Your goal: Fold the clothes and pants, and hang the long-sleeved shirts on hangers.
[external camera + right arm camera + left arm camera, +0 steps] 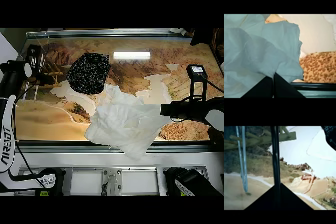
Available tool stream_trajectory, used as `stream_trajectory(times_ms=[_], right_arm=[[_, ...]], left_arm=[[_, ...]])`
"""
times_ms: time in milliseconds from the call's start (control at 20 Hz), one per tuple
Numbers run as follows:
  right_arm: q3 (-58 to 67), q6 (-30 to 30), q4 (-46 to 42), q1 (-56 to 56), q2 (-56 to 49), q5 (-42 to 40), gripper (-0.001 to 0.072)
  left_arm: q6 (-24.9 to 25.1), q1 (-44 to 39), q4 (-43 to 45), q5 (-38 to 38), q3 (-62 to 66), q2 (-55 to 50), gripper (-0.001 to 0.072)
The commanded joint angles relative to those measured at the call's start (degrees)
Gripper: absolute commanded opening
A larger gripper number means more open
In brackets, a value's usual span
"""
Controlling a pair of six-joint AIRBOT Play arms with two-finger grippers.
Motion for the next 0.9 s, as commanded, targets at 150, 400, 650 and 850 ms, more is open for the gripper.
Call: stream_trajectory(times_ms=[150,400,650,850], right_arm=[[0.0,0.0,0.0,0.0,0.0,0.0,0.0009],[0.0,0.0,0.0,0.0,0.0,0.0,0.0009],[0.0,0.0,0.0,0.0,0.0,0.0,0.0008],[0.0,0.0,0.0,0.0,0.0,0.0,0.0008]], left_arm=[[-0.3,0.1,-0.7,8.8,-13.2,11.6,0.0009],[10.0,0.1,-13.0,9.2,-17.7,19.1,0.0008],[32.6,0.7,-31.9,3.7,-19.5,25.3,0.0008],[56.2,10.9,-59.4,-11.6,-19.5,26.8,0.0008]])
